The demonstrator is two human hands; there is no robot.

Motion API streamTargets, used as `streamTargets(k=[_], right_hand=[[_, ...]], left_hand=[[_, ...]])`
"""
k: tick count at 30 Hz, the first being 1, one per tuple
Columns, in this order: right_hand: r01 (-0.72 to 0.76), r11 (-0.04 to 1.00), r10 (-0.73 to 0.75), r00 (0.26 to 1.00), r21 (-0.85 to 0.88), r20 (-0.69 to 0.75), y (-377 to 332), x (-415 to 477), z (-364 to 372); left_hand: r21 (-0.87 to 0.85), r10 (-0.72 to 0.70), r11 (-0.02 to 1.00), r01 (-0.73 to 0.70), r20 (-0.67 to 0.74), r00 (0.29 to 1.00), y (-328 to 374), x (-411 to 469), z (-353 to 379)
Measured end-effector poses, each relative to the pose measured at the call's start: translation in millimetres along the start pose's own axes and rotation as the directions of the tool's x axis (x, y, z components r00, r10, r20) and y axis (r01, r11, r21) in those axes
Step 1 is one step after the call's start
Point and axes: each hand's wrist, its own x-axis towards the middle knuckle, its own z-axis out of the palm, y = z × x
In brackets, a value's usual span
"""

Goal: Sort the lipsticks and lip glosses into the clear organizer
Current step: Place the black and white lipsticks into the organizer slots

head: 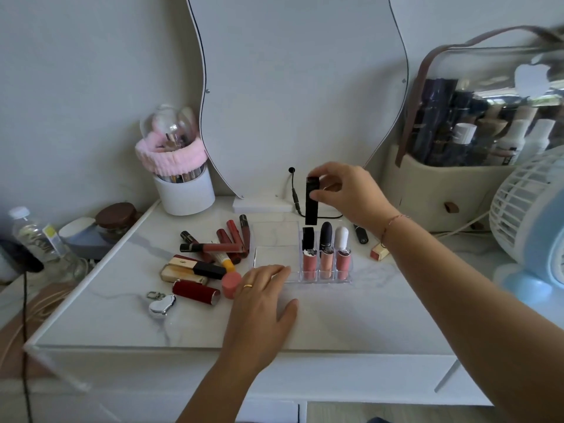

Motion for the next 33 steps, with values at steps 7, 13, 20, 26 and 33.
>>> streamTargets(k=[7,13,20,26,33], right_hand=[[-0.026,0.997,0.033,0.995,-0.079,0.095,15.7,1.4,15.3],[-0.027,0.996,0.038,0.991,-0.085,0.129,22.9,5.2,19.3],[-0.038,0.999,0.042,0.990,-0.036,0.138,26.0,1.5,18.4],[-0.163,0.983,0.156,0.985,-0.089,-0.074,70.5,-15.3,-30.5],[-0.475,0.873,0.478,0.879,-0.108,-0.006,131.8,-46.5,-36.4]], left_hand=[[-0.002,0.008,1.000,-0.008,-0.011,1.000,-0.3,-0.1,0.6],[-0.006,-0.002,1.000,0.002,-0.004,1.000,0.0,-0.3,0.5],[0.001,0.004,1.000,-0.004,-0.005,1.000,-0.2,-0.6,0.1],[0.011,0.017,1.000,-0.017,-0.012,1.000,0.2,-0.6,0.0],[0.020,0.002,1.000,-0.002,-0.007,1.000,0.0,-0.8,0.4]])
